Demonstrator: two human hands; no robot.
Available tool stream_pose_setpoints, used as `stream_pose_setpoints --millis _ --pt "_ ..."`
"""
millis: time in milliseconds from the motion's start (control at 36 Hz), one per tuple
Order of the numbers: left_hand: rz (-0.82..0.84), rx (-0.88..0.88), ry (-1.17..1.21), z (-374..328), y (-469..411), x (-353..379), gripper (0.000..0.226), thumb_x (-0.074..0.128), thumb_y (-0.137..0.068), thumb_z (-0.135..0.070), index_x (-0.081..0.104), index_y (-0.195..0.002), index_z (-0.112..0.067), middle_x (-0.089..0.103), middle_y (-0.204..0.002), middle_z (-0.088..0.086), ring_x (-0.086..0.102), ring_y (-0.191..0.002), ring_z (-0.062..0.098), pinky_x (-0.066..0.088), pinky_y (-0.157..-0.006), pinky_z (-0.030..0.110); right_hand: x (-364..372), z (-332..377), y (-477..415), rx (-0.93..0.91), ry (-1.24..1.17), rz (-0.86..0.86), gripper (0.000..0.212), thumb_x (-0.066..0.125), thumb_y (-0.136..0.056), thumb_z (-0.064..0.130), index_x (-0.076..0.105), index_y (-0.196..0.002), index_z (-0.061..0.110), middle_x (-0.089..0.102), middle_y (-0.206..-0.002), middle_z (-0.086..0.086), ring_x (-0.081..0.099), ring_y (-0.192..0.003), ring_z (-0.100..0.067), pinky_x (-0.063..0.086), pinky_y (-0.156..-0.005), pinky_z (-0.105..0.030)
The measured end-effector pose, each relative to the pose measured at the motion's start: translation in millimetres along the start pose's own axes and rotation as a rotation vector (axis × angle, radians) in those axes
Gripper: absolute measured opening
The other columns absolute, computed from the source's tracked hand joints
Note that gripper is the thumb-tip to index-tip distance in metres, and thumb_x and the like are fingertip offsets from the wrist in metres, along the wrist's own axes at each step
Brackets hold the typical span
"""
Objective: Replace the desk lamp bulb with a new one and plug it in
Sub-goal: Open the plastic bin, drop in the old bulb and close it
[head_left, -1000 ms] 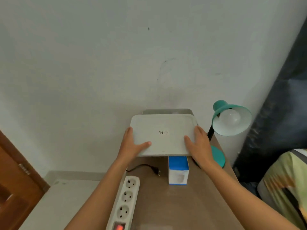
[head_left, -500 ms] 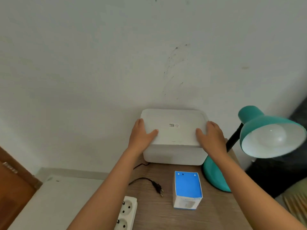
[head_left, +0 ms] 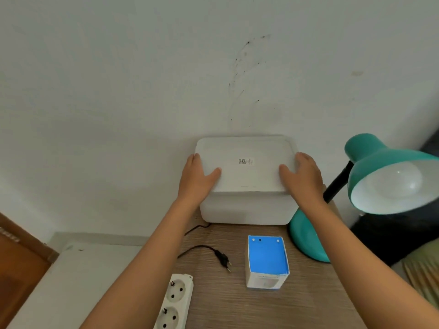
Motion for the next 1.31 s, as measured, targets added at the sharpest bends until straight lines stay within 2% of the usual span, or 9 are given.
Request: stream_pose_setpoints --millis 167,278,472,556,833,944,1056,1222,1306 --pt "0.003 0.006 0.017 -6.0 -3.2 -0.4 0.043 0.061 -0.086 -0.033 0.048 -0.116 -0.006 0.048 -0.119 0.006 0.048 -0.108 0.021 0.036 -0.081 0.028 -2.3 -4.1 -4.8 0.001 -0.040 -0.001 0.031 0.052 -0.087 0.026 0.053 -0.103 -0.001 0.055 -0.119 -0.015 0.052 -0.104 -0.030 0.035 -0.075 -0.030" --pt "0.022 0.002 -0.047 -7.7 -5.1 3.9 0.046 0.060 -0.086 -0.038 0.048 -0.115 -0.005 0.049 -0.119 0.007 0.049 -0.110 0.024 0.038 -0.080 0.030 -0.8 -10.2 -3.9 0.024 -0.027 0.024 0.029 0.051 -0.088 0.026 0.053 -0.097 -0.001 0.056 -0.115 -0.015 0.050 -0.094 -0.027 0.035 -0.072 -0.031" --pt "-0.032 0.020 -0.109 -7.0 -5.1 5.3 0.050 0.057 -0.087 -0.042 0.049 -0.118 -0.005 0.050 -0.126 0.006 0.049 -0.113 0.023 0.035 -0.079 0.028 1.4 -12.0 -6.1 0.036 -0.022 0.039 0.035 0.050 -0.088 0.029 0.053 -0.106 -0.001 0.053 -0.125 -0.016 0.052 -0.108 -0.031 0.035 -0.077 -0.029" --pt "-0.042 0.021 -0.079 -7.3 -2.7 5.1 0.049 0.058 -0.087 -0.041 0.049 -0.120 -0.006 0.049 -0.127 0.005 0.048 -0.113 0.021 0.034 -0.080 0.027 1.8 -13.2 -5.2 0.030 -0.031 0.026 0.028 0.051 -0.088 0.029 0.053 -0.100 0.004 0.053 -0.124 -0.016 0.052 -0.108 -0.031 0.035 -0.078 -0.029" --pt "-0.050 0.012 -0.051 -7.2 -0.5 3.4 0.051 0.059 -0.087 -0.040 0.048 -0.122 -0.006 0.047 -0.130 0.005 0.047 -0.115 0.021 0.035 -0.083 0.027 2.4 -12.3 -6.2 0.028 -0.010 0.037 0.042 0.050 -0.089 0.031 0.054 -0.113 -0.003 0.052 -0.128 -0.016 0.051 -0.112 -0.032 0.037 -0.081 -0.031" --pt "-0.059 -0.003 -0.057 -7.5 -1.4 3.8 0.050 0.060 -0.087 -0.040 0.049 -0.123 -0.006 0.047 -0.131 0.005 0.047 -0.115 0.021 0.032 -0.081 0.025 1.5 -11.7 -5.5 0.030 -0.015 0.054 0.038 0.050 -0.089 0.030 0.054 -0.108 -0.002 0.052 -0.126 -0.017 0.051 -0.110 -0.032 0.036 -0.079 -0.029" --pt "-0.075 0.001 -0.050 -8.3 -0.4 4.6 0.047 0.061 -0.085 -0.038 0.050 -0.115 -0.004 0.049 -0.125 0.006 0.047 -0.108 0.019 0.033 -0.078 0.026 -0.5 -11.1 -4.4 0.016 -0.009 0.050 0.020 0.051 -0.089 0.028 0.049 -0.093 0.009 0.054 -0.121 -0.017 0.051 -0.106 -0.030 0.032 -0.076 -0.027" --pt "-0.074 0.004 -0.035 -7.3 -1.7 1.1 0.049 0.062 -0.085 -0.038 0.049 -0.117 -0.003 0.049 -0.127 0.007 0.047 -0.111 0.020 0.033 -0.080 0.026 -2.6 -8.2 -5.2 0.011 -0.014 0.047 0.031 0.051 -0.089 0.029 0.053 -0.104 0.002 0.052 -0.126 -0.016 0.051 -0.110 -0.031 0.032 -0.077 -0.027" --pt "-0.069 0.003 -0.032 -7.4 -4.3 -1.9 0.045 0.062 -0.085 -0.037 0.050 -0.113 -0.004 0.050 -0.124 0.006 0.044 -0.101 0.015 0.032 -0.078 0.025 -3.6 -3.5 -7.6 0.000 -0.024 0.044 0.015 0.052 -0.089 0.028 0.042 -0.093 0.017 0.052 -0.127 -0.017 0.050 -0.110 -0.030 0.031 -0.078 -0.027"
Point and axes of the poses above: each hand's wrist, its own y-axis away from the middle knuckle, its own x-axis out of the palm, z = x × y, the point moved 1 cm from there along -y, towards the middle knuckle
